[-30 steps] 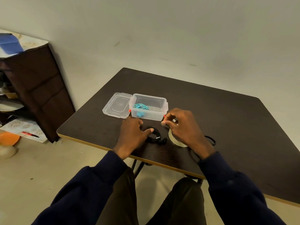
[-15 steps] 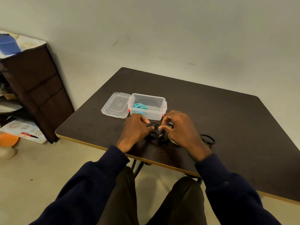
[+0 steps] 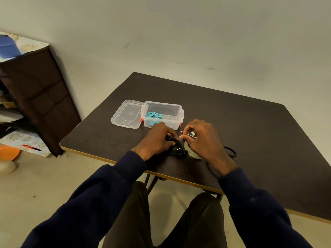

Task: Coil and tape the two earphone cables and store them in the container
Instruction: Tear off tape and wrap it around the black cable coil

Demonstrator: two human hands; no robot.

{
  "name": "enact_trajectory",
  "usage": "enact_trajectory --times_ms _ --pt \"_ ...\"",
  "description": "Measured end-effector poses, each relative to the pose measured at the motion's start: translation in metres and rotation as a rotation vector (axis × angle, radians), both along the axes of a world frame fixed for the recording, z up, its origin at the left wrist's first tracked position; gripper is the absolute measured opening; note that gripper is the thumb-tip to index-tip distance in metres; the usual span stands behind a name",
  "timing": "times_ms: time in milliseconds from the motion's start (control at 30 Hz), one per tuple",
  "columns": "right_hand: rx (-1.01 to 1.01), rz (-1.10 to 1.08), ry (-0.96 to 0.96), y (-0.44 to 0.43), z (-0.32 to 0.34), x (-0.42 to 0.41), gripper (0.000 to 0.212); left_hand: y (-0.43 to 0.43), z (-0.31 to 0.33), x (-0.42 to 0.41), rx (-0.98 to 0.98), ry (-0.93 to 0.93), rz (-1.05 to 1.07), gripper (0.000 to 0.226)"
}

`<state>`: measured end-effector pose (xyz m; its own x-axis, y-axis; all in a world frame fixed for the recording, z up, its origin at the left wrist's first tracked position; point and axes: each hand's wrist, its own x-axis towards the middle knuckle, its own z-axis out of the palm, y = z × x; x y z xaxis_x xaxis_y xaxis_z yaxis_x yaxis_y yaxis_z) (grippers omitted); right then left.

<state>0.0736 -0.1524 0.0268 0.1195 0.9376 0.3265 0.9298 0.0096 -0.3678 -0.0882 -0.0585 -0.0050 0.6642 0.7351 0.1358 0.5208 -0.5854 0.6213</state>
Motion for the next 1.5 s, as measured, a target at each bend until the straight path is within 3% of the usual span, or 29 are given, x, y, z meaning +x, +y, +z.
enact_trajectory --times_ms 200,333,533,867,1133,1300,1500 --pt "-0.014 0.001 -0.016 -0.001 -0.001 0.0 0.015 -0.003 0.0 -0.005 -0.007 -0.036 -0.053 0.011" --pt "-0.041 0.005 -0.048 -0.001 -0.001 -0.004 0.015 -0.003 0.01 -0.011 -0.161 -0.196 0.011 0.012" --pt "-0.03 0.026 -0.101 -0.003 0.004 -0.01 0.014 -0.002 0.017 -0.018 -0.379 -0.228 0.062 0.016" --pt "-0.011 0.025 -0.201 -0.002 0.004 -0.022 0.021 -0.009 0.024 -0.021 -0.835 -0.492 0.125 0.009" --pt "-0.056 0.0 -0.237 0.001 0.003 -0.028 0.033 -0.013 0.01 -0.02 -0.554 -0.446 0.106 0.03" --pt "-0.078 -0.021 -0.242 0.001 0.005 -0.028 0.028 -0.017 0.007 -0.018 -0.416 -0.411 0.119 0.031" --pt "-0.162 -0.006 0.047 0.005 0.007 -0.023 0.011 -0.022 0.006 -0.016 -0.365 -0.438 0.143 0.029"
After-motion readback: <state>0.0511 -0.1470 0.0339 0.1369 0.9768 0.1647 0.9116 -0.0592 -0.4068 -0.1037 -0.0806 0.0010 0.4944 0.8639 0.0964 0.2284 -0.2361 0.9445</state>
